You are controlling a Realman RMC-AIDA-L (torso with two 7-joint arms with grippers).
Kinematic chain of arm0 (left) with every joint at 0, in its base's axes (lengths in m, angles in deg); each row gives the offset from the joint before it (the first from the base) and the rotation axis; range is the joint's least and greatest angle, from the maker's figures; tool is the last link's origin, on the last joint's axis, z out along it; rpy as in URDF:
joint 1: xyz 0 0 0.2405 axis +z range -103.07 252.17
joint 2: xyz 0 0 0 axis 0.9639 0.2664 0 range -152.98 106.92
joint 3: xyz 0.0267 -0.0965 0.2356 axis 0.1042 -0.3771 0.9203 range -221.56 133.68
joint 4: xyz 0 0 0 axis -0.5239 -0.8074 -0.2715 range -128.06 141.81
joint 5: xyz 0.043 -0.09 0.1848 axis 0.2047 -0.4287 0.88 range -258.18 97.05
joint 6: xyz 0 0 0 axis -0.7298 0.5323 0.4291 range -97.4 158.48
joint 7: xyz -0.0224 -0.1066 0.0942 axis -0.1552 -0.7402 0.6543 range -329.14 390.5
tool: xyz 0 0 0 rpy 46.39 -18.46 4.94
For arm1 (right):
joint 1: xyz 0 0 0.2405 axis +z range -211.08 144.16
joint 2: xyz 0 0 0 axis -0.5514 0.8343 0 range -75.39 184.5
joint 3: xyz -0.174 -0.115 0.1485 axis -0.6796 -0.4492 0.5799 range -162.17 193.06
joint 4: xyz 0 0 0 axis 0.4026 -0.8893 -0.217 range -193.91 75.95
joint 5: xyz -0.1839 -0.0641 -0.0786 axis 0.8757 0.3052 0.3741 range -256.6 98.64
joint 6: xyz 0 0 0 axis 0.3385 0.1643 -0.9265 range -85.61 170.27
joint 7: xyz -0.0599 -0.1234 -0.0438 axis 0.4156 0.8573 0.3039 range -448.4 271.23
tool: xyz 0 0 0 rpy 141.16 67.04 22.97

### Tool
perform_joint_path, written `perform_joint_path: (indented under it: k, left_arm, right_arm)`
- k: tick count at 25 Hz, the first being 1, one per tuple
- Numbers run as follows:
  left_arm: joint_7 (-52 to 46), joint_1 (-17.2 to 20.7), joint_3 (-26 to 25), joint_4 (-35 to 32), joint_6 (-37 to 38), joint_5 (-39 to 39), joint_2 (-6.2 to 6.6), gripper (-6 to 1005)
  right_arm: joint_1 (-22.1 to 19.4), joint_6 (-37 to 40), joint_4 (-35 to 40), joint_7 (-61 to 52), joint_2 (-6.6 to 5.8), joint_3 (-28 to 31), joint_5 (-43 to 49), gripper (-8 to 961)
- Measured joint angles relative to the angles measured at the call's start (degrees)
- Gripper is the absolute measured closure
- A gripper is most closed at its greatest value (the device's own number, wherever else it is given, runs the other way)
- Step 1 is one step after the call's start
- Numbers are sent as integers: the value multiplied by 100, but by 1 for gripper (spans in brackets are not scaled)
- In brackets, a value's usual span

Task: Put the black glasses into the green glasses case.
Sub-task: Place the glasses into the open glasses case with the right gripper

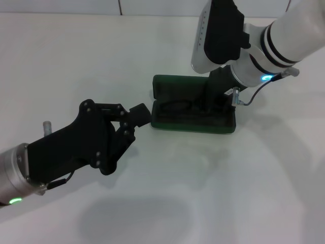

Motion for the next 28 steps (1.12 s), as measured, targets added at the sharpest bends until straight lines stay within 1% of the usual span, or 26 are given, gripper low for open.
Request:
perform_joint_path:
  k: [12,20,28]
  left_arm:
    - [-5,-9,0,0,-32,-21,-16,978]
    - [-9,-17,-9,-1,-33,-39,-18,977]
    - [-9,-17,-19,-10,-51,-50,-11,976]
  right_arm:
    - [7,29,89,-15,0,-15,39,850]
    - [57,50,109,-175,0,-206,270,845]
    - [54,32,131,-213,0,-239,291,840]
